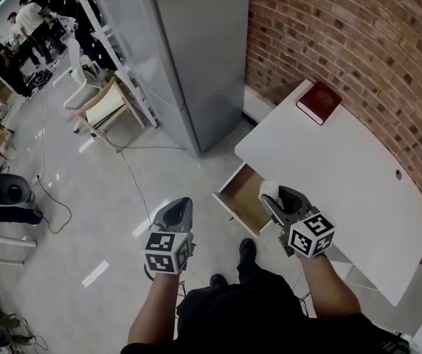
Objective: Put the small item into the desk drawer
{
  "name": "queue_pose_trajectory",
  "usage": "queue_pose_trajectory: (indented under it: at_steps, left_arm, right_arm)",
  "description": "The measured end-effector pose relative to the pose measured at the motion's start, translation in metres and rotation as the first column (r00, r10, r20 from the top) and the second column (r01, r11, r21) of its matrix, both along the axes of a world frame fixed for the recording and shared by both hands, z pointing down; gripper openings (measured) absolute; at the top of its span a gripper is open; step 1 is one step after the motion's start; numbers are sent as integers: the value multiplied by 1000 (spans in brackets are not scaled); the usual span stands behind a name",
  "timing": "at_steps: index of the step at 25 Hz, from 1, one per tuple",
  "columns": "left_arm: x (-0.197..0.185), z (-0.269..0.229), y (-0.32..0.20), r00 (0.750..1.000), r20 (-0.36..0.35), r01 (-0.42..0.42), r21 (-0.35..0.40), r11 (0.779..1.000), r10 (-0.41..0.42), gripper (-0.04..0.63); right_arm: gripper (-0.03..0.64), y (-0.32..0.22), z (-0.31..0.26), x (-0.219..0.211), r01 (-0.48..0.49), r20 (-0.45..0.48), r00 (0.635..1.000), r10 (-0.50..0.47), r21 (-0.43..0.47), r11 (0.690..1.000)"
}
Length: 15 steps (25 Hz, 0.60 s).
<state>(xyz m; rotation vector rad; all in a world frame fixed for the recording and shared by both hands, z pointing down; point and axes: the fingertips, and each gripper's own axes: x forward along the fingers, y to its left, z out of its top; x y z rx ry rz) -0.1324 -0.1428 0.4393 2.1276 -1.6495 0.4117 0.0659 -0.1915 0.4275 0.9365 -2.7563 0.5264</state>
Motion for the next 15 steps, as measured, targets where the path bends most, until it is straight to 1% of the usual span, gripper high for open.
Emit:
queue_pose_trajectory:
  at_steps: [4,9,12,15]
  left_arm:
    - [13,7,-30,1000,-10,-1,-14,1000,1,12]
    - [7,25,-42,999,-36,-3,-46,999,2,12]
    - [-5,37,-44,998,-54,-19,-57,998,16,12]
    - [-27,41,-49,997,-73,-27,-50,998,23,12]
  right_arm:
    - [161,-27,11,6,18,-13,1000,-19,-22,1000]
    - [161,-41,26,-2,22,-45,999,-24,-51,998]
    - [161,-36,37,-15,28,-88,996,-33,-66,997]
    - [161,-27,45,-33,38,-131,990,-48,-77,996]
